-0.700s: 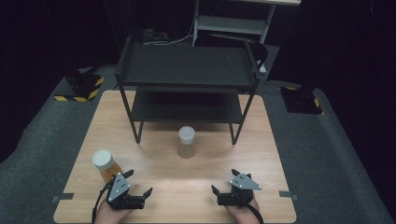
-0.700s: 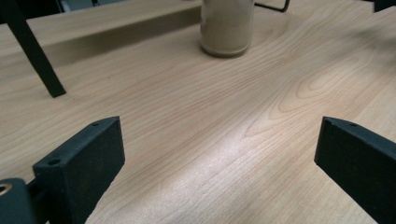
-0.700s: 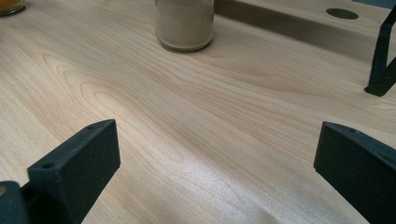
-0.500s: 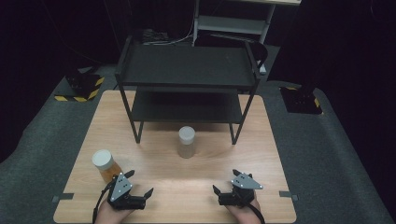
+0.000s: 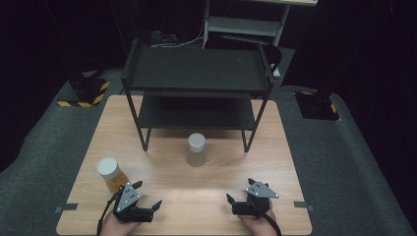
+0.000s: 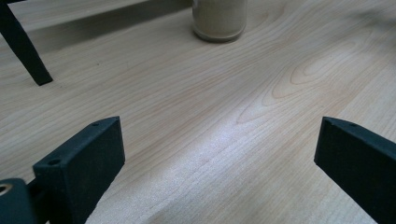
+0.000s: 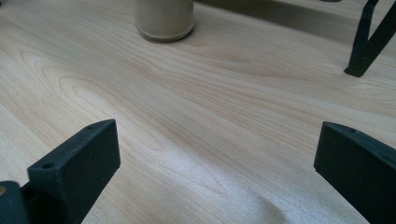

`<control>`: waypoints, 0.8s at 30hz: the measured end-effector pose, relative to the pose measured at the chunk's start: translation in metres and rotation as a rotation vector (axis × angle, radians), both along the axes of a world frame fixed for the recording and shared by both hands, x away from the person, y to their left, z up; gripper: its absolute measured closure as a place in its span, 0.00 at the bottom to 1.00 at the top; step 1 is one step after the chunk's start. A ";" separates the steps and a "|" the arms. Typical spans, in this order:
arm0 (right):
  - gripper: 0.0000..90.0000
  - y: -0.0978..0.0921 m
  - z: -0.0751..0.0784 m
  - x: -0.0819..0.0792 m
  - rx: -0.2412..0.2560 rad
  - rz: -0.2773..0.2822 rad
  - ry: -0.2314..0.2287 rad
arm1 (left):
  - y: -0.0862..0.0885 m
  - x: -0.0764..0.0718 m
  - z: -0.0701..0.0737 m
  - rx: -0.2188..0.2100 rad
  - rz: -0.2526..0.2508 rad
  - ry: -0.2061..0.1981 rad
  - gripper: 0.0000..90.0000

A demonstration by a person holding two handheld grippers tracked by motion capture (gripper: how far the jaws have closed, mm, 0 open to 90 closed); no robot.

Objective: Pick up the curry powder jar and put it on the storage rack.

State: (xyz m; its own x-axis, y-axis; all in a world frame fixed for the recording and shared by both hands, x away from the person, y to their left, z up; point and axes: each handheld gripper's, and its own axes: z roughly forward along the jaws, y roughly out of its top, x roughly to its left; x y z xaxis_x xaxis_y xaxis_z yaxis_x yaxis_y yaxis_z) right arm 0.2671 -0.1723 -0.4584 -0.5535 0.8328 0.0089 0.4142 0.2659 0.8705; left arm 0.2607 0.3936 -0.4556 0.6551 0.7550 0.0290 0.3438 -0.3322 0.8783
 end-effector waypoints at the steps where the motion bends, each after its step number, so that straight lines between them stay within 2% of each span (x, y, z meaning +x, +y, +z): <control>1: 0.00 -0.001 -0.001 0.000 0.006 0.000 -0.001 | -0.001 0.000 0.001 0.009 -0.003 -0.003 0.02; 4: 0.00 0.000 0.000 -0.001 0.000 0.005 -0.004 | -0.003 -0.001 0.002 0.031 -0.012 -0.012 0.02; 7: 0.00 0.000 0.004 0.004 -0.026 0.036 0.023 | -0.003 -0.002 0.001 0.026 -0.006 -0.016 0.02; 13: 0.00 0.007 0.006 0.004 -0.067 0.044 0.020 | -0.002 -0.003 0.000 0.014 0.003 -0.014 0.02; 16: 0.00 0.006 0.005 0.004 -0.059 0.044 0.019 | -0.002 -0.004 0.000 0.014 0.003 -0.018 0.02; 20: 0.00 0.001 0.003 0.002 -0.020 0.022 0.017 | -0.001 -0.004 0.000 0.015 -0.002 -0.020 0.02; 24: 0.00 0.001 0.003 0.003 -0.020 0.024 0.018 | 0.000 -0.005 -0.002 0.005 -0.002 -0.025 0.02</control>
State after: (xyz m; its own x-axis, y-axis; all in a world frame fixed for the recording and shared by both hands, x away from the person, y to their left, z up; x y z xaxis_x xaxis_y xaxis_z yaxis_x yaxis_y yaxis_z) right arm 0.2699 -0.1717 -0.4555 -0.5731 0.8195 0.0026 0.4231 0.2932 0.8574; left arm 0.2553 0.3938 -0.4572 0.6553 0.7537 0.0495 0.3208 -0.3371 0.8851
